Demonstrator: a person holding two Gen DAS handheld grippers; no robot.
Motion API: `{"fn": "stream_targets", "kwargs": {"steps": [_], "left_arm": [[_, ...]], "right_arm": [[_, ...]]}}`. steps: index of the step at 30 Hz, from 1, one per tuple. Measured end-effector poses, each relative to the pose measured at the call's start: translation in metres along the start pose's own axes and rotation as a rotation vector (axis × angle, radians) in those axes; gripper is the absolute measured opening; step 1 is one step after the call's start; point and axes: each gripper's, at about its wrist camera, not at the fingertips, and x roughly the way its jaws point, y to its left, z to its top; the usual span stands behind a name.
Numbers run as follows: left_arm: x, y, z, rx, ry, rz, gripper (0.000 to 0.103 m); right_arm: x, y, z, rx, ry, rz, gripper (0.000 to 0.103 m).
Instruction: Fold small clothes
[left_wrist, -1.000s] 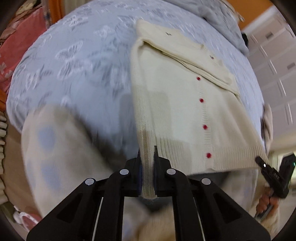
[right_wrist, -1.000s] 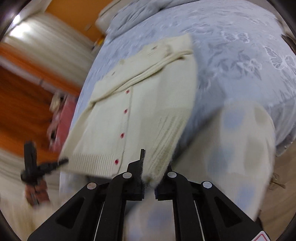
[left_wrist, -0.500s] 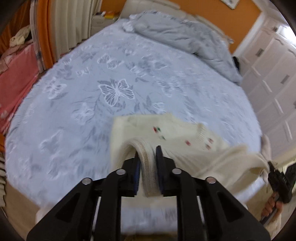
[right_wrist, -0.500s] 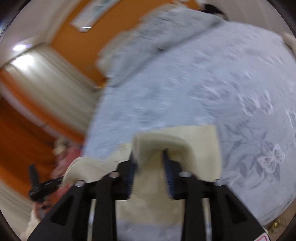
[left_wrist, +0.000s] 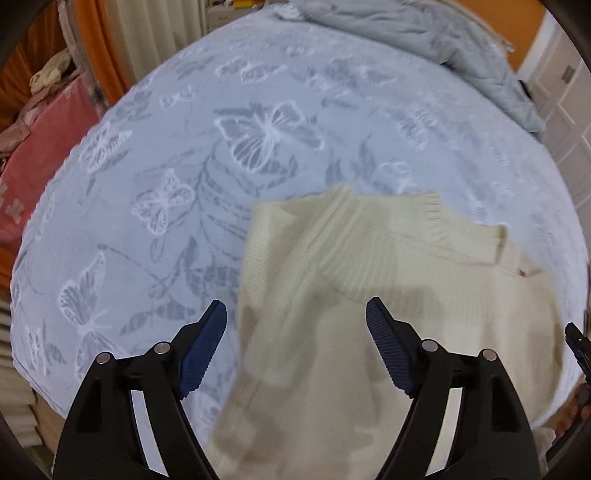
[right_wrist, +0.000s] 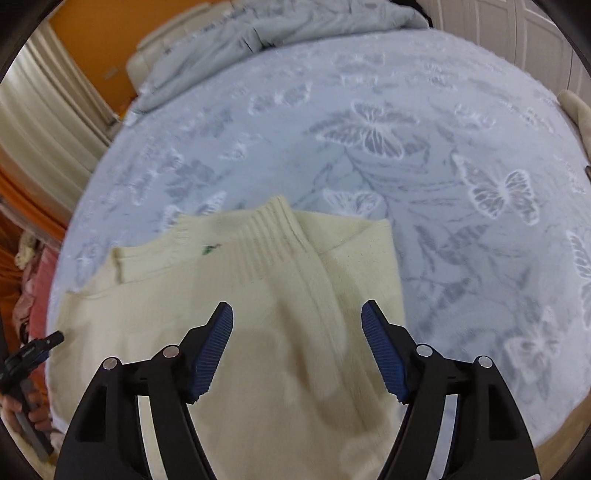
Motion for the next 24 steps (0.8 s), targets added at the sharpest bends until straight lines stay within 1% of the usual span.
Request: {"fn": "stream_targets", "kwargs": {"steps": [1, 2, 3, 4, 5, 6, 8, 9, 10, 12, 13, 14, 15, 16, 17, 18, 19, 20, 21, 22, 23, 24], "left_arm": [[0.006, 0.002, 0.001, -0.012, 0.021, -0.002, 0.050], [0.013, 0.001, 0.003, -0.020, 0.047, -0.007, 0.035], [0.017, 0.001, 0.005, -0.019, 0.067, -0.005, 0.018], [0.017, 0.002, 0.009, -0.027, 0.069, -0.007, 0.008], [0.011, 0.003, 0.012, -0.042, 0.055, -0.022, 0.008], [0.000, 0.005, 0.018, -0.056, 0.025, -0.052, 0.008], [-0.020, 0.005, 0.028, -0.051, -0.022, -0.083, 0.008], [-0.028, 0.004, 0.034, -0.044, -0.042, -0.094, 0.008], [-0.029, 0.003, 0.038, -0.039, -0.053, -0.077, 0.008], [-0.015, 0.002, 0.044, -0.032, -0.032, -0.034, 0.008], [-0.001, 0.003, 0.046, -0.040, 0.000, -0.026, 0.008], [0.017, 0.003, 0.045, -0.048, 0.045, -0.021, 0.008], [0.038, 0.002, 0.041, -0.046, 0.091, 0.006, 0.008], [0.048, 0.000, 0.037, -0.032, 0.098, 0.028, 0.009], [0.050, -0.003, 0.034, -0.012, 0.076, 0.051, 0.009], [0.048, -0.004, 0.032, -0.004, 0.066, 0.060, 0.009], [0.044, -0.005, 0.032, -0.005, 0.062, 0.058, 0.009], [0.035, -0.004, 0.033, -0.010, 0.054, 0.042, 0.010], [0.026, -0.003, 0.033, -0.006, 0.040, 0.034, 0.011], [0.010, -0.004, 0.032, 0.012, 0.008, 0.029, 0.012], [-0.001, -0.006, 0.030, 0.028, -0.015, 0.034, 0.012], [-0.020, -0.008, 0.024, 0.045, -0.049, 0.049, 0.012]], "right_arm": [[0.007, 0.002, 0.001, 0.000, 0.017, 0.008, 0.055], [0.012, 0.005, 0.002, -0.003, 0.042, 0.045, 0.029], [0.013, 0.012, 0.005, -0.016, 0.072, 0.073, 0.008], [0.002, 0.017, 0.007, -0.028, 0.032, 0.090, 0.008], [-0.019, 0.022, 0.012, -0.034, -0.034, 0.155, 0.007], [-0.038, 0.023, 0.018, -0.024, -0.087, 0.193, 0.007], [-0.069, 0.020, 0.027, 0.002, -0.177, 0.237, 0.007], [-0.079, 0.014, 0.032, 0.021, -0.219, 0.236, 0.007], [-0.075, 0.007, 0.034, 0.035, -0.216, 0.216, 0.007], [-0.044, -0.008, 0.035, 0.055, -0.144, 0.136, 0.007], [-0.006, -0.020, 0.029, 0.069, -0.043, 0.071, 0.007], [0.015, -0.027, 0.025, 0.078, 0.015, 0.040, 0.007], [0.039, -0.032, 0.017, 0.077, 0.077, 0.016, 0.007], [0.038, -0.031, 0.015, 0.077, 0.049, 0.018, 0.007], [0.035, -0.030, 0.017, 0.089, 0.036, 0.020, 0.007], [0.030, -0.029, 0.019, 0.114, 0.030, 0.033, 0.009], [0.019, -0.028, 0.022, 0.137, 0.012, 0.051, 0.013], [0.008, -0.025, 0.024, 0.139, -0.011, 0.051, 0.015], [-0.013, -0.020, 0.022, 0.130, -0.065, 0.040, 0.017], [-0.028, -0.013, 0.020, 0.117, -0.099, 0.046, 0.018], [-0.039, -0.006, 0.018, 0.098, -0.115, 0.056, 0.019], [-0.052, 0.006, 0.009, 0.065, -0.123, 0.072, 0.019]]}}
